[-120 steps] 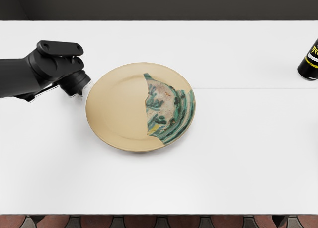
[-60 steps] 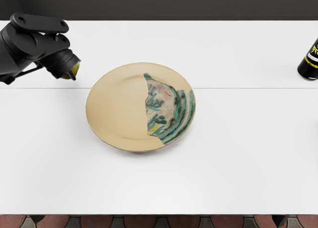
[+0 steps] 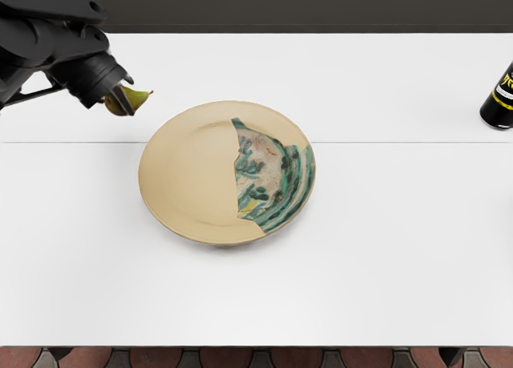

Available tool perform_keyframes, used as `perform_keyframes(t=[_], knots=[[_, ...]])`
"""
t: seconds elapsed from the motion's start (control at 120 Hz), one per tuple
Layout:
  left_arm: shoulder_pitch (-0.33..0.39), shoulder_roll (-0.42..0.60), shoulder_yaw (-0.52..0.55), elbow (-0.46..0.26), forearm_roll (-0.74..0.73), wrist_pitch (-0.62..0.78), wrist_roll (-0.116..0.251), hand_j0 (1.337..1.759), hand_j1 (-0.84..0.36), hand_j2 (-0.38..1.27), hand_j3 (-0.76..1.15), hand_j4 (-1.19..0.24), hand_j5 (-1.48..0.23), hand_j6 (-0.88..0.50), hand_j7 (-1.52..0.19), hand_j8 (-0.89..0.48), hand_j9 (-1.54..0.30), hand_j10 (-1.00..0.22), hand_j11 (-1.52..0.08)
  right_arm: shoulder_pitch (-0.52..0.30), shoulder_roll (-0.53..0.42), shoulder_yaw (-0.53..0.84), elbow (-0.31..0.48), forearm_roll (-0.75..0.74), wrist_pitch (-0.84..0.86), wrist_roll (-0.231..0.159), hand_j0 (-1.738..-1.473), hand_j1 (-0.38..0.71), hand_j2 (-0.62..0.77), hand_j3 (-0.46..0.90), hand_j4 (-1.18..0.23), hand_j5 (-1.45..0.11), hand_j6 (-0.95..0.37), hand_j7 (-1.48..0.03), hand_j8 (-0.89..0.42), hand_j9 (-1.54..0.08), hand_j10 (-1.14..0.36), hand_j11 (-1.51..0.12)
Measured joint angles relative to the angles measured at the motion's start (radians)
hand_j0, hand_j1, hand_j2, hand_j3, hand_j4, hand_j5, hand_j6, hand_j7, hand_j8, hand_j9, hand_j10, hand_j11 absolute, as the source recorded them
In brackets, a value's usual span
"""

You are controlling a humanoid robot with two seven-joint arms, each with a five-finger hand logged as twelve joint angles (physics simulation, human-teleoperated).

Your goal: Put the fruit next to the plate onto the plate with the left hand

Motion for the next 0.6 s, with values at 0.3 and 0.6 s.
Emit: perform_keyframes(t=[0.3, 0.6], knots=[[-0.059, 0.005, -0.043, -0.100, -0.022, 0.019, 0.000, 1.657, -0.43, 0.72, 0.00, -0.75, -1.08, -0.45, -1.04, -0.41, -1.02, -0.75, -1.02, 0.000, 0.000, 0.000, 0.000, 0.000, 0.000, 0.000, -1.658, -0.32, 0.00, 0.00, -0.02, -0.03, -0.02, -0.03, -0.02, -0.03, -0.02, -0.03], [-0.085, -0.005, -0.083, -0.163, -0.023, 0.021, 0.000, 1.657, -0.43, 0.78, 0.00, -0.76, -1.06, -0.54, -1.04, -0.48, -1.03, -0.77, -1.03, 0.000, 0.000, 0.000, 0.000, 0.000, 0.000, 0.000, -1.658, -0.32, 0.00, 0.00, -0.02, -0.03, -0.02, -0.03, -0.02, -0.03, -0.02, -0.03]])
